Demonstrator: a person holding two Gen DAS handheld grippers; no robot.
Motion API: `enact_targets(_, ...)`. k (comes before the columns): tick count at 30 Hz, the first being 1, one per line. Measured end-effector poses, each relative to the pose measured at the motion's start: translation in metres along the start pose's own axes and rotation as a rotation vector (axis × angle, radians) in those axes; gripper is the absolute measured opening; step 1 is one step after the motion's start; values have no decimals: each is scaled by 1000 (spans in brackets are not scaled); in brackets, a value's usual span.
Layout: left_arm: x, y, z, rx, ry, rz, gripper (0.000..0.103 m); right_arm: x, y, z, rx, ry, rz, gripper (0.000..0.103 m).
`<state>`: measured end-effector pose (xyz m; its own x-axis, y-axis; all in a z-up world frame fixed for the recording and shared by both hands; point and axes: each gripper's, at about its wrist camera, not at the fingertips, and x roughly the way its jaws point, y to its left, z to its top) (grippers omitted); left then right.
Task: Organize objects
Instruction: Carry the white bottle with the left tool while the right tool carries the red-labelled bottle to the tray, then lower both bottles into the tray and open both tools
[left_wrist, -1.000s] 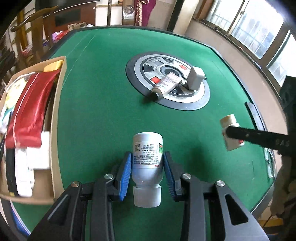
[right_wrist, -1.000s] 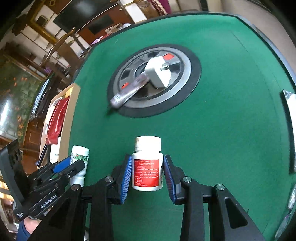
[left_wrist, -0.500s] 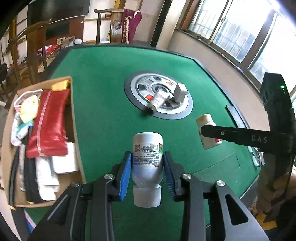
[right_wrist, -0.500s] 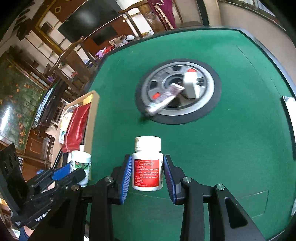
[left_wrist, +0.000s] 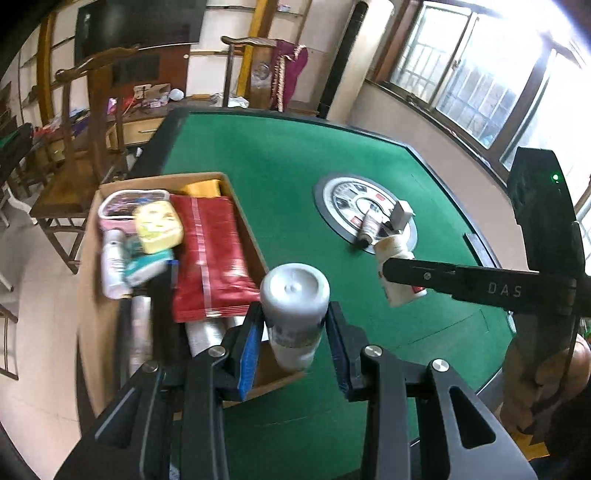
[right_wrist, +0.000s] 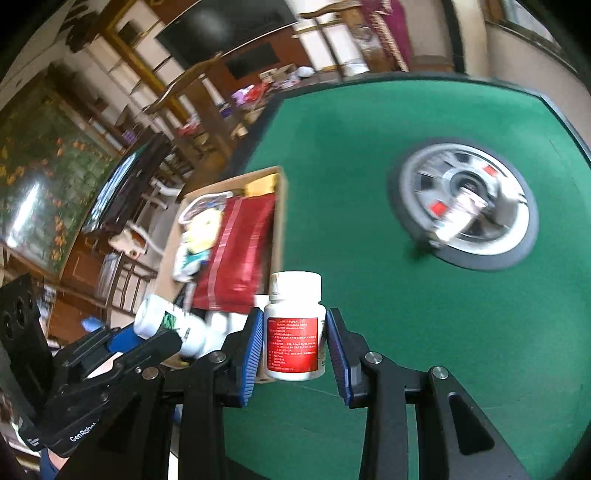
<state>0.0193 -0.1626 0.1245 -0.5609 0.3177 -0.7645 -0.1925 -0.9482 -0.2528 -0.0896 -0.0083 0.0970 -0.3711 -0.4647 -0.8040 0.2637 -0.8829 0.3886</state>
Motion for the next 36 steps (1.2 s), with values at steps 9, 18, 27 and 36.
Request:
enact_targets(9,-11,57,-11,-84,-25,35,33,36,61,3,-96,44,27,38)
enact_targets(18,-15,85,-19,-148,-24,24,33,51,88,18,-138,79,24,38)
enact_targets(27,-7,92,-24,-148,1,29,33,76,98,28,-131,114,42,38)
enact_targets(36,-6,97,-35,-143,3,31,33,107,116,34,-165,134,43,38)
